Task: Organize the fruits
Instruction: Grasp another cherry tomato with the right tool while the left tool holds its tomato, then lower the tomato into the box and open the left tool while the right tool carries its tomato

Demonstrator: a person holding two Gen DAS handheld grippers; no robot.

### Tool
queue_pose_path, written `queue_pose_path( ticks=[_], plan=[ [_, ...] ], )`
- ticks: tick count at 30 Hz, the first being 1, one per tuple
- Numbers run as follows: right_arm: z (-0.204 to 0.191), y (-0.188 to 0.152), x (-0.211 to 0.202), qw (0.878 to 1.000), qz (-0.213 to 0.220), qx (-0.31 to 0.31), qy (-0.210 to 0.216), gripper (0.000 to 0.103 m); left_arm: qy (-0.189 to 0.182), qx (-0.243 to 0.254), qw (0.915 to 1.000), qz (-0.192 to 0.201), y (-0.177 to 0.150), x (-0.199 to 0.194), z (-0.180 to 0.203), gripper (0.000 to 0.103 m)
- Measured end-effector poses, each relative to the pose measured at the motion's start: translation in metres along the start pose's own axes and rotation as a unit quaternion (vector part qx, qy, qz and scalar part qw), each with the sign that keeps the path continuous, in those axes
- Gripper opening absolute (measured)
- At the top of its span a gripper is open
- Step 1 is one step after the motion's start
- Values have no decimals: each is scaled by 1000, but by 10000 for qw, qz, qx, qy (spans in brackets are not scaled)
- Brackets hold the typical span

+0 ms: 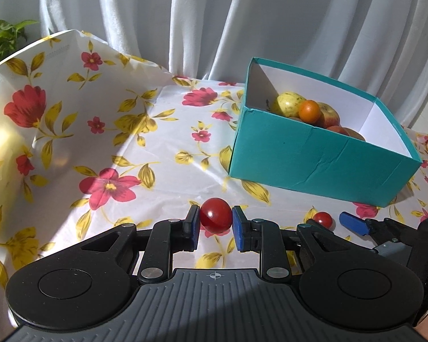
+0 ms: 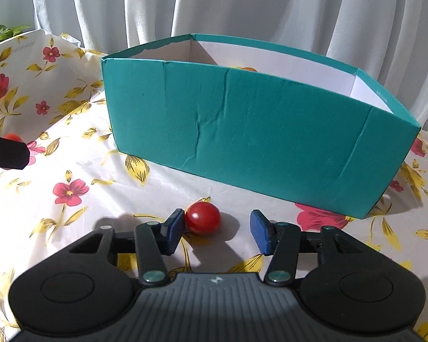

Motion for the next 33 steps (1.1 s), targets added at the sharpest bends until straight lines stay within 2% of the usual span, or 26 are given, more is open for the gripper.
queue_pose_path(
  ticks=[4,9,16,23,33],
  plan=[
    [-4,2,0,9999,14,-95,-35,44,-7,-31,10000,-19,1,0,-2,27],
    [-13,5,-1,9995,-3,-327,29,26,-32,-31,10000,-18,1,0,-2,27],
    [-9,6,0,9996,-103,-260,-12,26,-88,-20,9999,-73,2,0,0,27],
    [6,7,0,9986,-299,-72,-425,26,-122,-8,9999,-31,4,-4,2,27],
    [36,11,-20,9960,-147,136,-867,26,-348,265,9990,82,22,-3,29,27]
  ],
)
Point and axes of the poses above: each gripper's, at about its wrist camera, not at the fingertips, and x roughly the way its jaws point, z to its right, y to its top, the point moved 1 cm from there along x, roughly the way its jaws point, and after that the axes turned 8 degrees about -y, right-handed, at the moved point
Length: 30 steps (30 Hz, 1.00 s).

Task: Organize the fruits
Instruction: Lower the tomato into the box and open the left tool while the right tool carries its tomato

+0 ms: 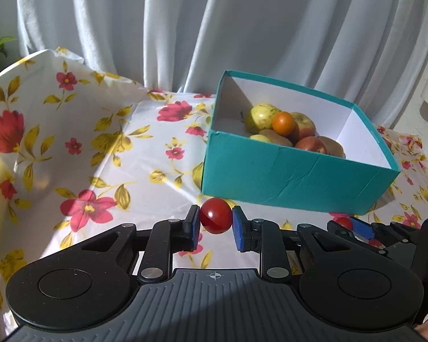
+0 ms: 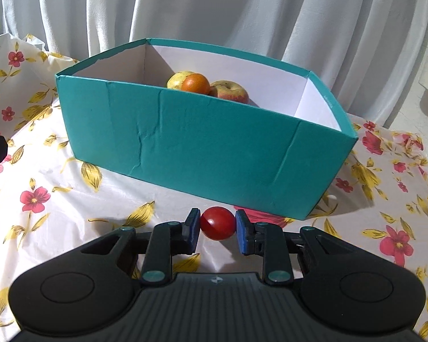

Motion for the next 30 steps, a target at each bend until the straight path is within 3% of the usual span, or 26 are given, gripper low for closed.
queue_pose_path(
  ticks=[11,18,30],
  plan=[
    [42,3,-9,9981,98,336,-515,26,-272,345,9987,247,47,22,37,27],
    [70,6,-16,9947,210,595,-814,26,-385,517,9976,249,77,61,55,27],
    [101,32,-40,9868,842,908,-1043,26,-328,428,9981,-282,86,142,55,27]
  ],
)
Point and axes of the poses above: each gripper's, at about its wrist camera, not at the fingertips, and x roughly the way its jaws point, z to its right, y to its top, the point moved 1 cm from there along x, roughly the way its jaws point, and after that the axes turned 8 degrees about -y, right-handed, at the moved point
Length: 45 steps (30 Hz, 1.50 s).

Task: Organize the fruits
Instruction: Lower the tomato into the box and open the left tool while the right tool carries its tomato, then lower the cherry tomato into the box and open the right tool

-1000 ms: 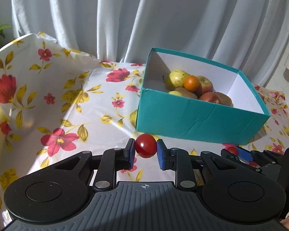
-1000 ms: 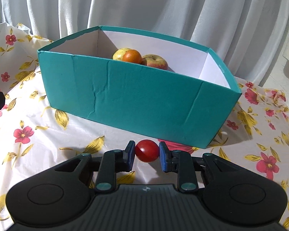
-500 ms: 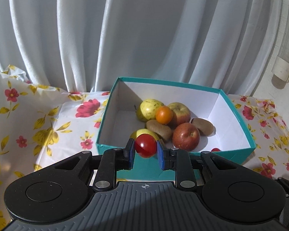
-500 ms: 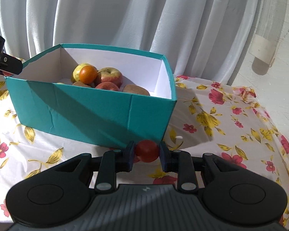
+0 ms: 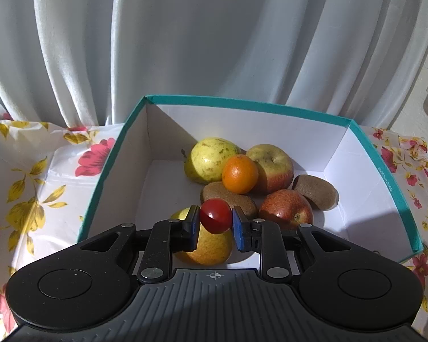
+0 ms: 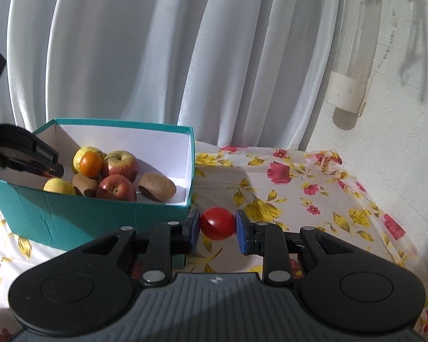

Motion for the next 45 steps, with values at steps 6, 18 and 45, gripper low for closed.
queue_pose_path(
  ticks=[6,18,45],
  plan=[
    [-13,21,4,9991,281,-40,310,26,20,11,10000,-84,-2,15,-4,39],
    [-48,26,40,9967,149,-187,775,26,-185,-8,9998,71,-2,-3,-8,88],
    [-58,17,64,9936,-304,-92,1081,57,515,-378,9972,391,-25,-80,-31,102]
  ],
)
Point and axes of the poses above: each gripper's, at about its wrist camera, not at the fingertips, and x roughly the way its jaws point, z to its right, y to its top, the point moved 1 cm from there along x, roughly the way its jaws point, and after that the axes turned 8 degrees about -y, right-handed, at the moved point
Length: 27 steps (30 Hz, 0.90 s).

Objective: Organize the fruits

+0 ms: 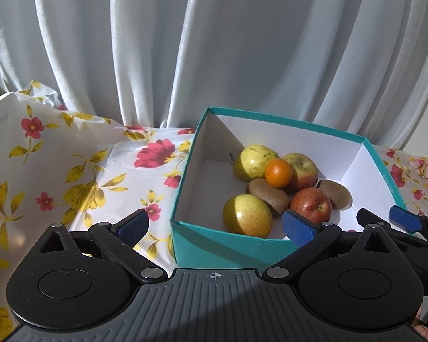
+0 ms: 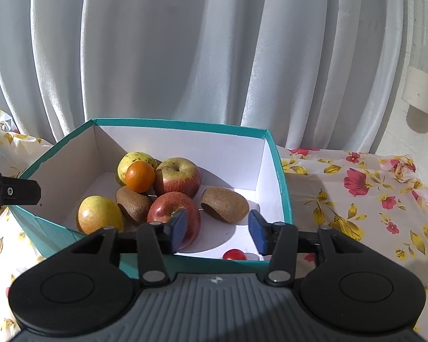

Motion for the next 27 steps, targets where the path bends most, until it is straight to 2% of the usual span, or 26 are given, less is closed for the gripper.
queue_pose_path(
  ticks=[3,5,9,11,15,17,27],
  plan=[
    [2,0,-4,10000,17,38,16,61,99,-105,9998,-101,-4,-2,-7,102],
    [3,0,-7,9999,69,72,22,73,118,-164,9997,-131,-7,-4,-10,102],
    [2,1,-8,10000,34,29,-10,79,176,-211,9993,-244,-12,-7,-12,102],
    [1,2,-9,10000,3,20,-14,86,206,-206,9992,-257,-15,-9,-13,102],
    [-3,3,-12,10000,-13,-66,-20,93,281,-168,9991,-279,-20,-14,-11,102],
    [-5,3,-13,9999,-8,-99,-37,101,316,-126,9990,-304,-21,-17,-9,102],
    [-4,2,-11,9999,-126,-34,-103,103,455,157,9984,-282,-21,-24,2,103]
  ],
)
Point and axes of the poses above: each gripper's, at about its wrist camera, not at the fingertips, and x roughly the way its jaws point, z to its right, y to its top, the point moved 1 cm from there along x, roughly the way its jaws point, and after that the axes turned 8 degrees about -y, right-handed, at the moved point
